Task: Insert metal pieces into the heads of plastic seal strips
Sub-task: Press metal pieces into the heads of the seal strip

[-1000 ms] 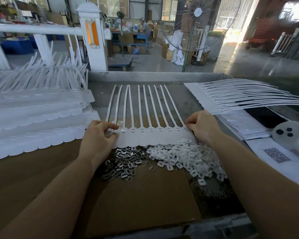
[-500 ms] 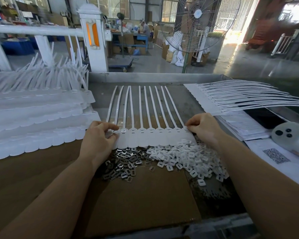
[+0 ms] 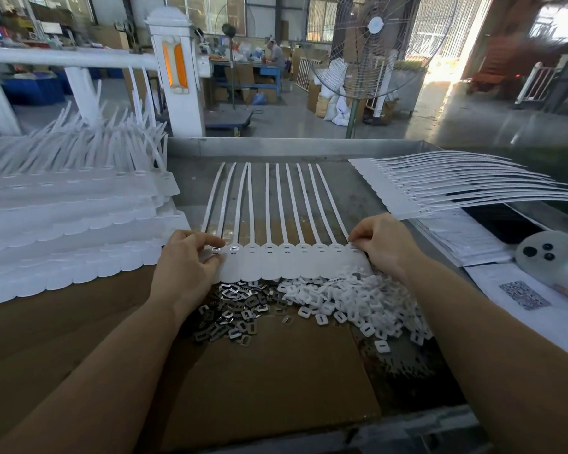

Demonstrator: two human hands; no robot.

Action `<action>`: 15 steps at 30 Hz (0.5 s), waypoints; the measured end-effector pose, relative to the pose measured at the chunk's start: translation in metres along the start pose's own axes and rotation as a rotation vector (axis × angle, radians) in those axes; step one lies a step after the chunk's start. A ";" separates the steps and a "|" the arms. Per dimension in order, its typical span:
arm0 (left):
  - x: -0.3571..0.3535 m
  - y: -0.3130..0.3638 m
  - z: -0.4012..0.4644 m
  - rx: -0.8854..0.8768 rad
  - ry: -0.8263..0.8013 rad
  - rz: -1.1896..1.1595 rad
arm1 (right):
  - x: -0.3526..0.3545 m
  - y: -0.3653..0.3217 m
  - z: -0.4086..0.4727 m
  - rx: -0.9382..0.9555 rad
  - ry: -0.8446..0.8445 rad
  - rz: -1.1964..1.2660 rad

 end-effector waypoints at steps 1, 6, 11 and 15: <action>0.000 0.000 0.000 -0.003 0.002 0.001 | 0.000 0.000 0.000 0.008 0.004 -0.008; 0.000 0.001 0.000 -0.003 0.006 0.002 | 0.002 0.004 -0.004 0.023 0.027 0.076; -0.001 0.002 0.001 0.005 0.003 0.019 | 0.005 0.008 -0.006 0.015 0.003 0.182; -0.001 0.002 0.000 0.008 0.008 0.020 | 0.007 0.007 -0.008 0.009 -0.017 0.186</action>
Point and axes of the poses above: each hand's wrist, its own z-axis towards the middle knuckle, its own x-axis out of the back of the hand, y = z × x, the point moved 5 cm from there along z, towards the middle knuckle, and after that the axes turned 10 degrees about -x, right-handed, at the moved point
